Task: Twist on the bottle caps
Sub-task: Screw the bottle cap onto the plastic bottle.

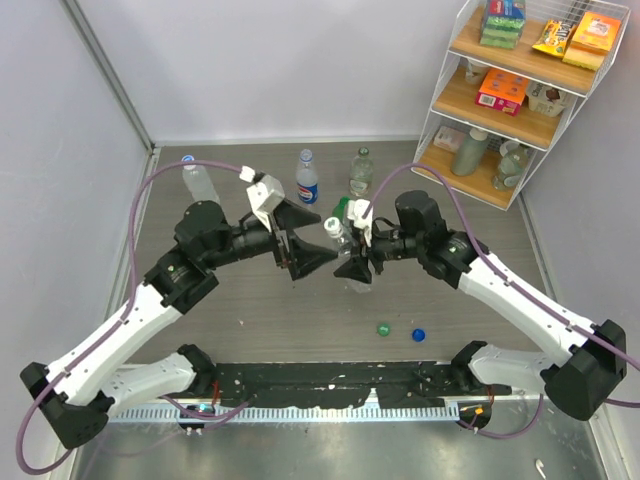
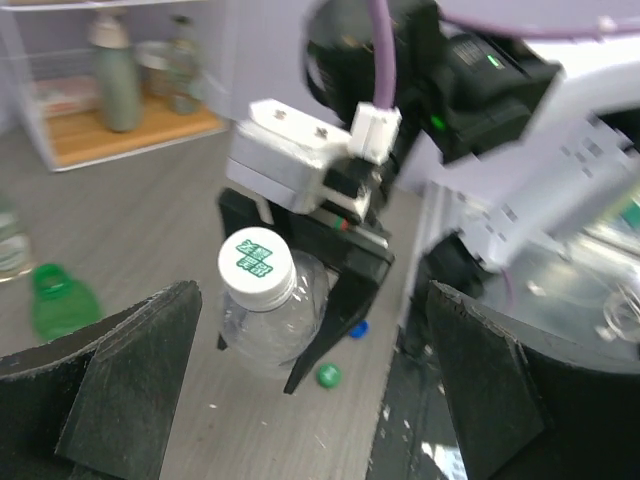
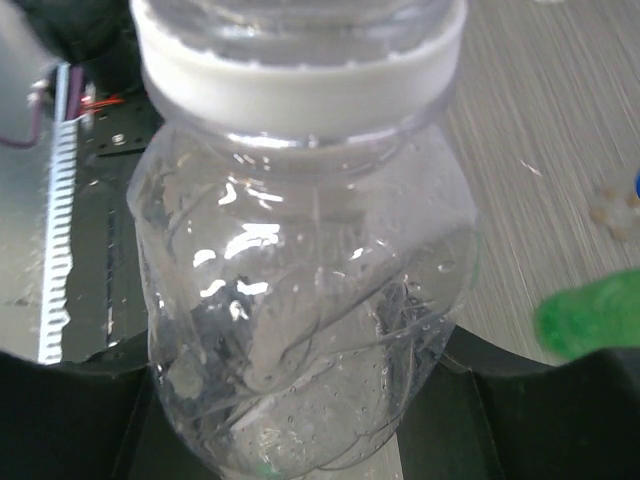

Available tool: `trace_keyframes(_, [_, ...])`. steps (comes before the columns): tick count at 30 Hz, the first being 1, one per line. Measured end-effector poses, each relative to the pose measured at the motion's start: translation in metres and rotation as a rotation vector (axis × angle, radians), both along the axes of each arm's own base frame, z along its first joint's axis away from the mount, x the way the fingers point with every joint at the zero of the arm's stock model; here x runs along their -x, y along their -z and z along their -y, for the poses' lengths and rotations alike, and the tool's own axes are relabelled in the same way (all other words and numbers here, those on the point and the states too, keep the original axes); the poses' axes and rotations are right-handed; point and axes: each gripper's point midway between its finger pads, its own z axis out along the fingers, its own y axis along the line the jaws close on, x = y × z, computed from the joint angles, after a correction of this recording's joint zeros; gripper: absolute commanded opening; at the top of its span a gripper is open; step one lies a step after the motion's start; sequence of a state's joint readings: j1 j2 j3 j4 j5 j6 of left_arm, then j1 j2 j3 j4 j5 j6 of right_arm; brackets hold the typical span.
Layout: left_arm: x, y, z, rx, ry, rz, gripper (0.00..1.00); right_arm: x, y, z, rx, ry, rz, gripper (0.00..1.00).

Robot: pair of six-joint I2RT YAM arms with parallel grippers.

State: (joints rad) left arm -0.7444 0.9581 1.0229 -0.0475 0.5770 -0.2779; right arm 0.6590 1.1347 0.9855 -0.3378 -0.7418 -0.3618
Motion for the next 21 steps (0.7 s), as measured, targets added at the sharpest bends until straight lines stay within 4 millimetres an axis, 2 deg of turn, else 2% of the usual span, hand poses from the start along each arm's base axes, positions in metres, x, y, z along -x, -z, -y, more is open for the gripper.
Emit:
trace_keyframes(3, [-0.025,-0.011,-0.012,0.023,-0.177,-0.025,0.95,-0.021,0.009,0.003,0.038,0.129,-0.034,0.01])
trace_keyframes(9, [-0.064,-0.001,-0.024,0.017,-0.412,-0.131,0.89,-0.050,0.015,0.013,0.086,0.319,-0.051,0.01])
trace_keyframes(21, [-0.114,0.002,-0.031,0.007,-0.699,-0.368,0.82,-0.060,0.022,0.020,0.119,0.390,-0.053,0.01])
